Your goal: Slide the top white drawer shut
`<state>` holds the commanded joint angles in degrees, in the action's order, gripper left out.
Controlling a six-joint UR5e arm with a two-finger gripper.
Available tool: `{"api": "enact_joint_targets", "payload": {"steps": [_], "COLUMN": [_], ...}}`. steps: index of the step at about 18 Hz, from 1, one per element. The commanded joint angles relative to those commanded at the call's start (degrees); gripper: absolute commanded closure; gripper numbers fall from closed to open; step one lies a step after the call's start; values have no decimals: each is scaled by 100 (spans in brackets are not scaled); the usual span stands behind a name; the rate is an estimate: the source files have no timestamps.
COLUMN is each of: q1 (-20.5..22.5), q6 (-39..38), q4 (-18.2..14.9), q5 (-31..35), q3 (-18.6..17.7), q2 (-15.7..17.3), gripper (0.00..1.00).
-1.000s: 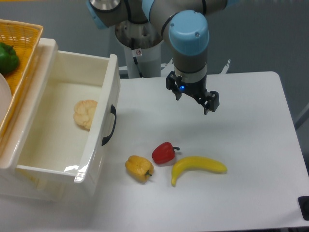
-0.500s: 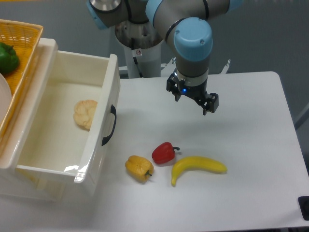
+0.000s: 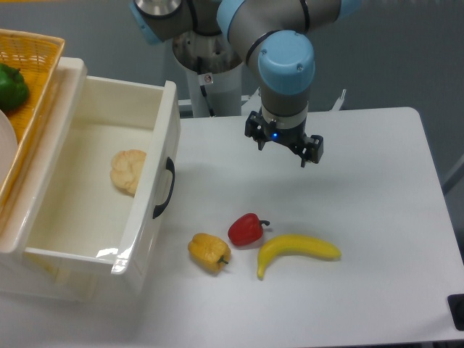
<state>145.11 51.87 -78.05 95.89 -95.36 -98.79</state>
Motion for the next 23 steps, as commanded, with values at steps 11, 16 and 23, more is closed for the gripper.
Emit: {"api": "enact_joint_targets", "payload": {"steps": [11,16,23], "q1": [-114,-421,-676], "q6": [-2048,-2427,-2524], "q4": [378,536,563], "q5": [-377,-552,-694], "q3": [114,140,334], "q2": [-281,-571,-958], "gripper": [0,0,0]}}
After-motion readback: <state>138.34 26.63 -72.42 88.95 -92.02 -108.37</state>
